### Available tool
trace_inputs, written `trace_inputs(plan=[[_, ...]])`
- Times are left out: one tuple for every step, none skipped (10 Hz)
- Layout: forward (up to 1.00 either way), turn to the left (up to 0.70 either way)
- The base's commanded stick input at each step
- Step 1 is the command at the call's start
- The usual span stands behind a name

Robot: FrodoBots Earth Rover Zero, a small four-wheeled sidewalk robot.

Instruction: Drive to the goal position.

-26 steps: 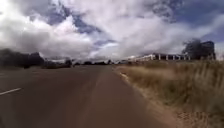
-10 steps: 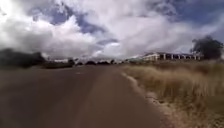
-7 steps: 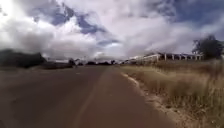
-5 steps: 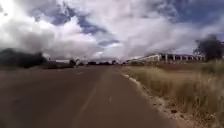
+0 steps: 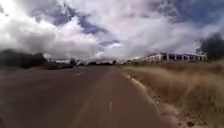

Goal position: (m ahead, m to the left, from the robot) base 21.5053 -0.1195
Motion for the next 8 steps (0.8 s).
trace_inputs(plan=[[0.7, 0.0], [0.7, 0.0], [0.7, 0.0], [0.7, 0.0], [0.7, 0.0], [0.7, 0.0], [0.7, 0.0], [0.7, 0.0]])
